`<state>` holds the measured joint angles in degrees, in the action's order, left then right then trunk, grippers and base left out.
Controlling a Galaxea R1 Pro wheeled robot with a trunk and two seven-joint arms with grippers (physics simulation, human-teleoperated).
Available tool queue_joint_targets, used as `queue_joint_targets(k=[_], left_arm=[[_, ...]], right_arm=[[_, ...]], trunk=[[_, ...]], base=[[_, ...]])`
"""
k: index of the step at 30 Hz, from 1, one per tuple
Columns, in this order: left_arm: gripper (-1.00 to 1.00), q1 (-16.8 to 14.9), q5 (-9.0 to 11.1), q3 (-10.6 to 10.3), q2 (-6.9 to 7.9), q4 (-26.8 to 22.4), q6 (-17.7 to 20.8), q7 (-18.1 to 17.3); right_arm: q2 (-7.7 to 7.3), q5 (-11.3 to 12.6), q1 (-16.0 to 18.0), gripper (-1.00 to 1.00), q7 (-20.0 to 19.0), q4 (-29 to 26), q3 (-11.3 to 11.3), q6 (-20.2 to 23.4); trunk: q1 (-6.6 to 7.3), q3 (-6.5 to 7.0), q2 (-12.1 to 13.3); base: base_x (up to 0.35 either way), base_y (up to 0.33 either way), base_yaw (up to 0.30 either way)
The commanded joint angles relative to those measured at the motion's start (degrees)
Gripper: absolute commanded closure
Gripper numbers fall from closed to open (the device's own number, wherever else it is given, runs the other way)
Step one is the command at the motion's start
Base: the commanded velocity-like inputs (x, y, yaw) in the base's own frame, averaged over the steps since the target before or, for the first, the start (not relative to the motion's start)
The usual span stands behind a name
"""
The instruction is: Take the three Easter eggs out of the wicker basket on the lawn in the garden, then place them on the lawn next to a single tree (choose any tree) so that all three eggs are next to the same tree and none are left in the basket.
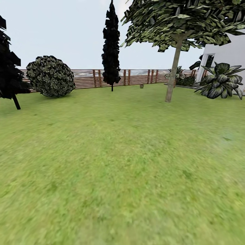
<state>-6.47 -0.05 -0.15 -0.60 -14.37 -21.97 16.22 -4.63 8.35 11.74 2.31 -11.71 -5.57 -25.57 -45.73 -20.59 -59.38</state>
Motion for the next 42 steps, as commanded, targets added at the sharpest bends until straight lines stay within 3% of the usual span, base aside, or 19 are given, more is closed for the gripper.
queue_joint_targets(k=[1, 42], left_arm=[[-1.0, 0.0, 0.0, 0.0, -0.01, 0.0, -0.2, 0.2], [-1.0, 0.0, 0.1, 0.0, -0.01, 0.0, -0.2, 0.2]], right_arm=[[-0.03, 0.5, 0.0, -1.0, 0.2, 0.0, -0.5, -0.1], [0.04, 0.5, 0.0, -1.0, 1.3, 0.3, -0.2, 0.1]], trunk=[[-0.04, -0.06, 0.0], [-0.04, -0.06, 0.0]], base=[[0.335, 0.0, 0.0], [0.335, 0.0, 0.0]])
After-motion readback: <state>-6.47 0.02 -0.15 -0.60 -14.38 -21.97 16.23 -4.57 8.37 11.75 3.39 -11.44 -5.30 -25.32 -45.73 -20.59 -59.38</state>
